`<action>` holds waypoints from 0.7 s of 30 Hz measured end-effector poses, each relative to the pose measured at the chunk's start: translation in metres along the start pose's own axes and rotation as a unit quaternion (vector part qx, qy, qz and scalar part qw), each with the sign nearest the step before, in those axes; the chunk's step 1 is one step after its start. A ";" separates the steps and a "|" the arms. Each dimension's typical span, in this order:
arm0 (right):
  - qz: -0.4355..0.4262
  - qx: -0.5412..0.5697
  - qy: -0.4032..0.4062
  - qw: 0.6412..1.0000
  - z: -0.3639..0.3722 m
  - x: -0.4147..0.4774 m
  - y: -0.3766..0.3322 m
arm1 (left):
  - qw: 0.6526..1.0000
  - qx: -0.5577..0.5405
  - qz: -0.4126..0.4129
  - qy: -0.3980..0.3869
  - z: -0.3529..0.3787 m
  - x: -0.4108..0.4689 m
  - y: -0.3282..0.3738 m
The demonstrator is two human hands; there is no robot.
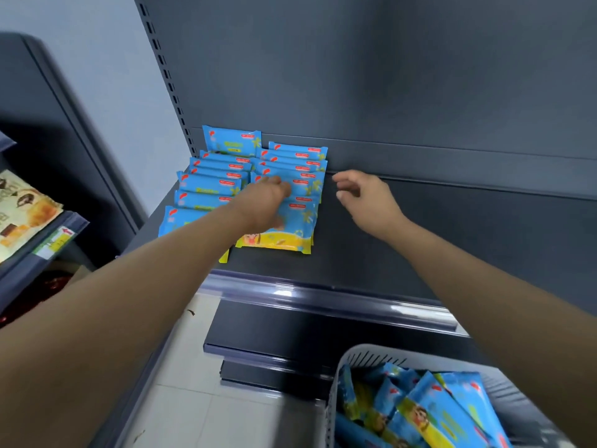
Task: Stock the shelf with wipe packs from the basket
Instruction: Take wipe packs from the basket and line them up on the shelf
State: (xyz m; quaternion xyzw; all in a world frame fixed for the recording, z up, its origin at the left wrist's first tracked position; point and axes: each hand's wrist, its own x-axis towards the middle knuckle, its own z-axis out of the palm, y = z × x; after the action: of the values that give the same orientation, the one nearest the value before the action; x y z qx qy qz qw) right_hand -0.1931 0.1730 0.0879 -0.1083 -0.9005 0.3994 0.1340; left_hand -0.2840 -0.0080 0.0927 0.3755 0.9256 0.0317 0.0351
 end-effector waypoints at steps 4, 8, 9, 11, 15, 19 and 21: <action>-0.068 -0.102 0.015 0.992 -0.021 -0.021 -0.019 | 0.998 0.001 0.001 0.064 -0.013 -0.013 0.021; -0.125 -0.191 0.030 0.973 -0.049 -0.048 -0.035 | 0.989 -0.015 0.033 0.144 -0.034 -0.035 0.057; -0.134 -0.205 0.031 0.969 -0.057 -0.056 -0.038 | 0.986 -0.020 0.042 0.161 -0.039 -0.042 0.067; -0.153 -0.235 0.038 0.959 -0.072 -0.073 -0.043 | 0.978 -0.023 0.059 0.196 -0.050 -0.057 0.090; -0.179 -0.291 0.084 0.936 -0.107 -0.111 -0.049 | 0.962 -0.009 0.089 0.258 -0.066 -0.087 0.135; -0.196 -0.334 0.152 0.909 -0.141 -0.147 -0.056 | 0.948 0.022 0.103 0.302 -0.080 -0.111 0.175; -0.207 -0.346 0.185 0.896 -0.158 -0.162 -0.059 | 0.940 0.032 0.104 0.322 -0.089 -0.121 0.193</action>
State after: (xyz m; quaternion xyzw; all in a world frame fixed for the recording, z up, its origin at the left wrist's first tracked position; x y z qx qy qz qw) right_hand 0.0059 0.1945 0.2090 -0.0304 -0.9428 -0.0016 0.3320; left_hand -0.0716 0.0433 0.2023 0.4403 0.8436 0.1248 -0.2808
